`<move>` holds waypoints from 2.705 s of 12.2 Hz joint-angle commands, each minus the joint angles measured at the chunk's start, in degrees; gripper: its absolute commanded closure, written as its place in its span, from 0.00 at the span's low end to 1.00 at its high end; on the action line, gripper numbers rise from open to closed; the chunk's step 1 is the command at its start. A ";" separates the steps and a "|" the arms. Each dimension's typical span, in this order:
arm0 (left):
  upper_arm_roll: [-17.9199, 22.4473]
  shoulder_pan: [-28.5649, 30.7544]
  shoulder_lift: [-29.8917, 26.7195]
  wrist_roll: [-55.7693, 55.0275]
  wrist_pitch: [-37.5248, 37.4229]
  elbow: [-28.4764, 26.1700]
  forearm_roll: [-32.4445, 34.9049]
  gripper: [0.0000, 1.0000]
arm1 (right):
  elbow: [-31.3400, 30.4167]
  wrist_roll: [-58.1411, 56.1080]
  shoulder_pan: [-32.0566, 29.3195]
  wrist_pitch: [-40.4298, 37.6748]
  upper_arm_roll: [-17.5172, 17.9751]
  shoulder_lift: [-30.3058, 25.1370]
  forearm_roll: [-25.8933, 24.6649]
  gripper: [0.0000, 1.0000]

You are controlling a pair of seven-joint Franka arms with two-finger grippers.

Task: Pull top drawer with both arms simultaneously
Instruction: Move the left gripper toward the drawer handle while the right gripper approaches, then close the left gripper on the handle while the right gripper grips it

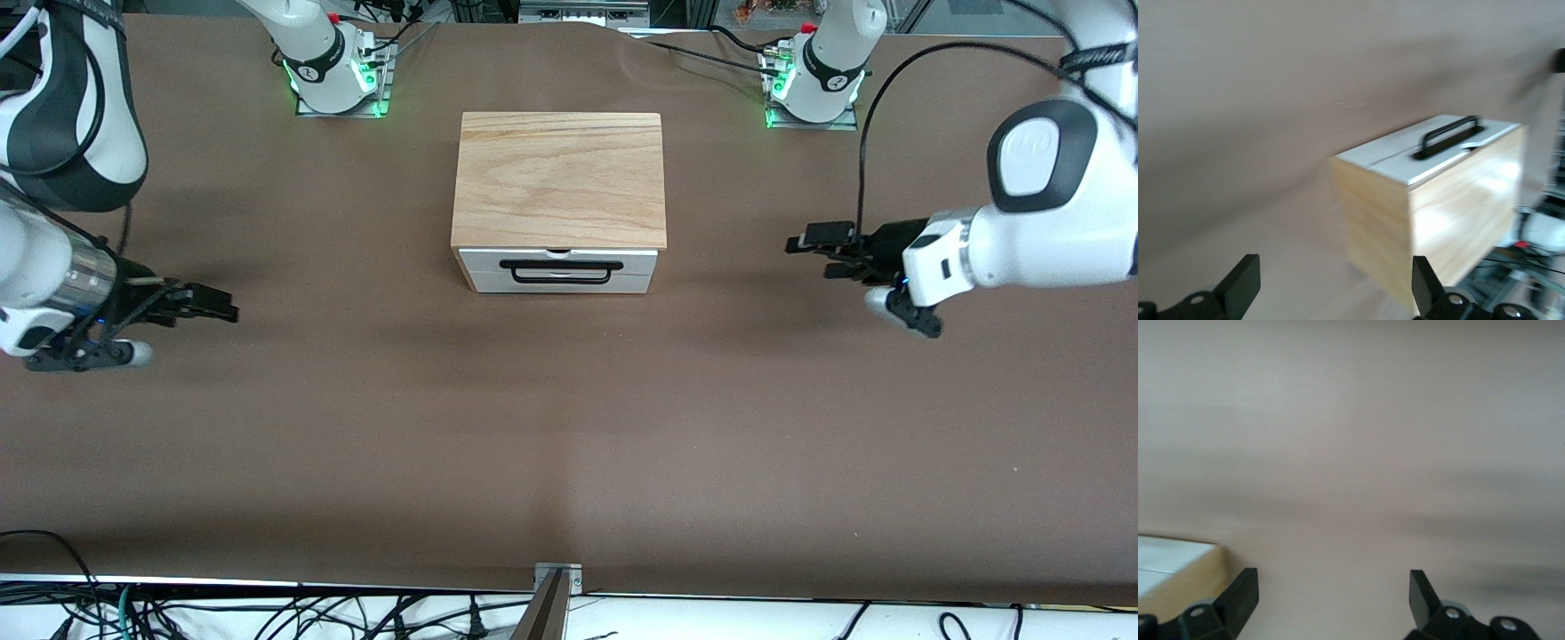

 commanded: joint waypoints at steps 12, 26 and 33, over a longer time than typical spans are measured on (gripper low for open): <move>-5.44 -6.45 29.13 41.73 -0.11 0.92 -51.92 0.09 | -16.03 -26.84 0.67 2.65 0.20 8.10 55.45 0.00; -5.36 -10.68 29.49 40.32 2.17 -2.16 -52.03 0.67 | -23.25 -52.09 7.61 -0.51 8.81 16.45 77.08 0.00; -5.36 -10.33 29.49 40.32 2.09 -1.90 -51.59 1.00 | -23.25 -58.95 9.72 -4.91 8.90 21.02 83.94 0.00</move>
